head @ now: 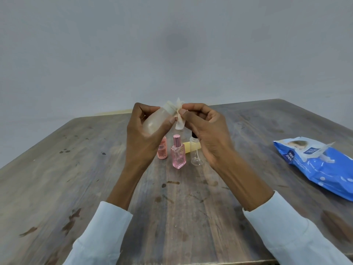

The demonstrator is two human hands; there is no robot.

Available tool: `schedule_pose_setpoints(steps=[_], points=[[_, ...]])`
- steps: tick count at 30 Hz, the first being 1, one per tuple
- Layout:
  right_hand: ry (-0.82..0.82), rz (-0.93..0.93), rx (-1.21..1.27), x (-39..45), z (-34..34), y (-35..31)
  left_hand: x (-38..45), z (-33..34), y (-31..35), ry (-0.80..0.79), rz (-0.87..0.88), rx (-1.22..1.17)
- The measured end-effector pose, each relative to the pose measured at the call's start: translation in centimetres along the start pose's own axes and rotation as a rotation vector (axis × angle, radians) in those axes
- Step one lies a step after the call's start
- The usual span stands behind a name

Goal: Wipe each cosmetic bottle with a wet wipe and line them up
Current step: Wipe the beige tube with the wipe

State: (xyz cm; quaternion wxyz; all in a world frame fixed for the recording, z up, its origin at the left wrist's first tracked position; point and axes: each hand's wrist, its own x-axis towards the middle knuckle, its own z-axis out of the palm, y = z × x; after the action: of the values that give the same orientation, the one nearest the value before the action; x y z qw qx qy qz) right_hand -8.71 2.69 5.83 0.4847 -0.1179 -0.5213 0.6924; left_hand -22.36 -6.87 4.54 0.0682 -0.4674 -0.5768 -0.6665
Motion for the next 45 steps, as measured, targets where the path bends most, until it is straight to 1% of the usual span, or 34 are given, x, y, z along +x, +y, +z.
schedule_pose_setpoints(steps=[2,4,7,8,10,13,16,18,22,26,29,31,34,35,37,39,41,43,45], points=[[0.046,-0.149,-0.205,-0.3,0.3,-0.1,-0.1,0.0,-0.1,0.004,0.038,0.059],[0.07,-0.367,-0.471,-0.6,0.5,-0.3,-0.1,0.2,-0.3,-0.011,0.066,0.088],[0.031,-0.673,-0.766,-0.8,1.0,0.3,-0.4,0.5,-0.4,-0.026,0.093,0.129],[0.013,-0.738,-0.837,-0.8,1.1,0.7,-0.4,0.5,-0.4,-0.043,0.108,0.159],[0.007,-0.8,-0.946,-0.8,1.2,1.3,-0.7,0.7,-0.8,-0.094,0.151,0.212],[0.07,-0.794,-1.008,-0.4,0.7,1.4,-1.0,0.9,-1.0,-0.131,0.208,0.251],[0.135,-0.748,-1.037,0.3,-0.1,0.9,-1.0,0.9,-0.9,-0.121,0.236,0.265],[0.138,-0.773,-1.042,0.3,0.0,0.6,-0.9,0.9,-0.8,-0.099,0.228,0.251],[0.053,-0.861,-1.012,-0.6,1.1,0.9,-0.9,0.9,-0.5,-0.025,0.216,0.227],[-0.071,-0.851,-0.914,-1.5,1.9,1.3,-0.8,1.1,-0.2,0.045,0.156,0.152],[-0.149,-0.853,-0.931,-2.1,2.4,1.6,-0.8,1.3,-0.2,0.062,0.156,0.108],[-0.097,-0.846,-0.918,-1.9,2.2,1.5,-0.8,1.3,-0.3,0.057,0.156,0.099],[0.042,-0.814,-0.915,-1.2,1.5,1.2,-0.9,1.5,-0.1,0.057,0.168,0.095],[0.056,-0.817,-0.921,-1.3,1.4,1.2,-1.0,1.6,-0.1,0.053,0.172,0.097],[-0.013,-0.837,-0.914,-1.7,1.9,1.3,-1.0,1.6,-0.3,0.055,0.176,0.111],[-0.144,-0.872,-0.923,-2.4,2.5,1.6,-1.0,1.3,-0.6,0.067,0.193,0.141],[-0.201,-0.896,-0.937,-2.5,2.8,1.8,-1.0,1.1,-0.7,0.065,0.228,0.166],[-0.149,-0.849,-0.911,-2.1,2.5,1.7,-0.9,1.2,-0.6,0.075,0.204,0.152],[-0.023,-0.781,-0.889,-1.4,1.7,1.5,-0.9,1.5,-0.3,0.078,0.18,0.123]])
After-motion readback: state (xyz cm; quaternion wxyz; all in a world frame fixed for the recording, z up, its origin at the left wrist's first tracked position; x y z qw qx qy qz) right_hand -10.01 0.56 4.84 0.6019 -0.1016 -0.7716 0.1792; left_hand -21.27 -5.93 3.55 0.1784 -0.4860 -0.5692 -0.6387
